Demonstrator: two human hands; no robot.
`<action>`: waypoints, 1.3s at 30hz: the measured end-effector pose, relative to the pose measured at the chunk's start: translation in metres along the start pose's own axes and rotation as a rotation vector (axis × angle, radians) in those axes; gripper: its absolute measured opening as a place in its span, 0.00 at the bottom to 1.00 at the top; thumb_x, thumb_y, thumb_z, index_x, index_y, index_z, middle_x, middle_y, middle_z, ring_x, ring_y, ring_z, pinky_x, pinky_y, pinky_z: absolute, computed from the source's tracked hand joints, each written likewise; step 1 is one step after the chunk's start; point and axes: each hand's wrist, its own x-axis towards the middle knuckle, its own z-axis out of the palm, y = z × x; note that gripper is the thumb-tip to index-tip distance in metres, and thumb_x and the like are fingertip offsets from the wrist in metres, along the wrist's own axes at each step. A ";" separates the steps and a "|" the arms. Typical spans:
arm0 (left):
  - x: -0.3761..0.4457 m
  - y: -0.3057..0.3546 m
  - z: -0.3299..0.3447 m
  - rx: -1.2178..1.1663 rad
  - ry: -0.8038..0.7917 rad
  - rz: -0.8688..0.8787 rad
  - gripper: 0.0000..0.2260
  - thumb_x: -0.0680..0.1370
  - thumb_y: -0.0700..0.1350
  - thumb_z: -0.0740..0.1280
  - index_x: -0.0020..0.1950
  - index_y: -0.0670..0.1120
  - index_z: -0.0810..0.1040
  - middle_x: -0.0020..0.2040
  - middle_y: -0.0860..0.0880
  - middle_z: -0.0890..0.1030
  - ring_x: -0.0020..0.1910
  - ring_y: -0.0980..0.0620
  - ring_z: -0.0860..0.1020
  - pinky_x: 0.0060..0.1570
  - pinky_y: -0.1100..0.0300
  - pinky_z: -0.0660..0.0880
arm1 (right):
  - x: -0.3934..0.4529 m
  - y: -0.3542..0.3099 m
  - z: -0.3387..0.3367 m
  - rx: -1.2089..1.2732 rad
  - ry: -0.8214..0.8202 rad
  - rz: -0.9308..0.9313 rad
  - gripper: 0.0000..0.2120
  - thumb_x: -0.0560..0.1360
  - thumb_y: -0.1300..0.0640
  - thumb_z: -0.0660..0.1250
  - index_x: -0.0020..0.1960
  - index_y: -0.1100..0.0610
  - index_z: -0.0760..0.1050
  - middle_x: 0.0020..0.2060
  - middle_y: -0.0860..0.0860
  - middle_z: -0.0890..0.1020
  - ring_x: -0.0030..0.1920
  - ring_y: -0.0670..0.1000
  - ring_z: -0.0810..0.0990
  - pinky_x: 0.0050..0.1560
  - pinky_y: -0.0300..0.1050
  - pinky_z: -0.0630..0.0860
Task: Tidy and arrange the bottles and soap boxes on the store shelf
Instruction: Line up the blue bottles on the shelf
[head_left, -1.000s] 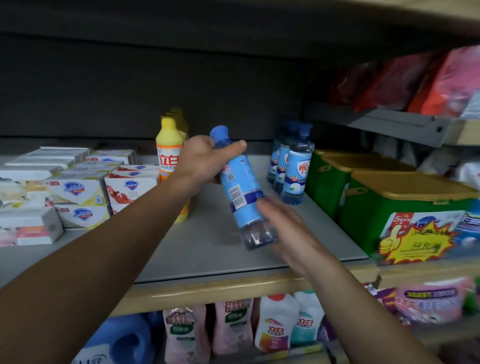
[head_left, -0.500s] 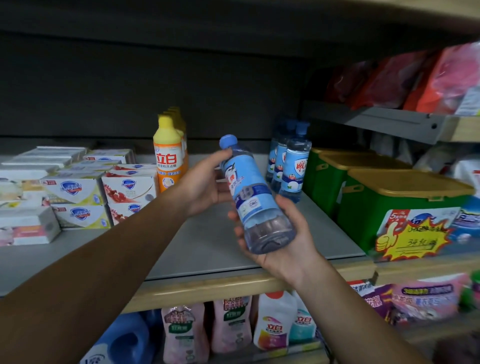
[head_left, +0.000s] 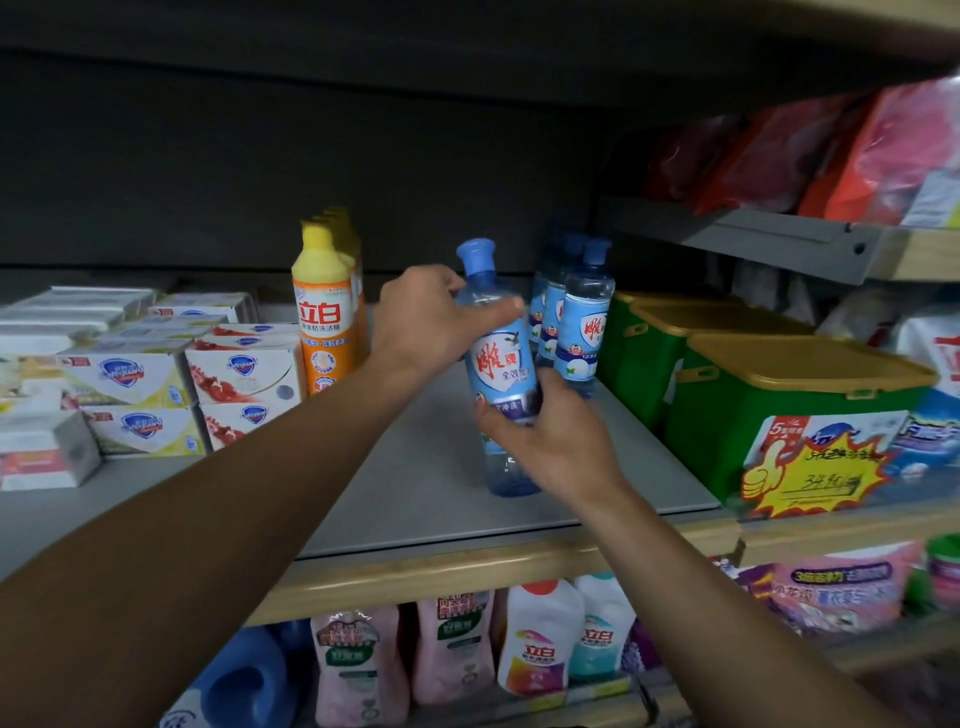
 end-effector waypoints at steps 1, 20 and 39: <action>-0.003 0.004 0.004 0.046 0.021 0.049 0.21 0.63 0.64 0.76 0.44 0.50 0.79 0.40 0.53 0.84 0.36 0.59 0.82 0.37 0.55 0.82 | 0.002 0.004 0.001 -0.043 0.036 -0.019 0.19 0.67 0.38 0.73 0.51 0.47 0.72 0.43 0.42 0.82 0.43 0.42 0.81 0.41 0.42 0.77; -0.026 -0.060 0.036 0.279 -0.289 0.204 0.25 0.77 0.56 0.66 0.73 0.51 0.69 0.67 0.49 0.77 0.59 0.51 0.79 0.60 0.61 0.71 | 0.020 0.070 -0.008 0.053 0.100 -0.019 0.23 0.69 0.53 0.76 0.58 0.48 0.68 0.54 0.48 0.81 0.53 0.49 0.81 0.55 0.51 0.79; -0.042 -0.124 0.050 0.693 -0.515 0.136 0.37 0.69 0.69 0.47 0.74 0.54 0.67 0.75 0.52 0.66 0.74 0.51 0.63 0.73 0.52 0.60 | 0.078 0.122 -0.024 0.010 0.180 0.167 0.24 0.81 0.52 0.63 0.73 0.57 0.60 0.65 0.54 0.76 0.62 0.55 0.76 0.55 0.42 0.69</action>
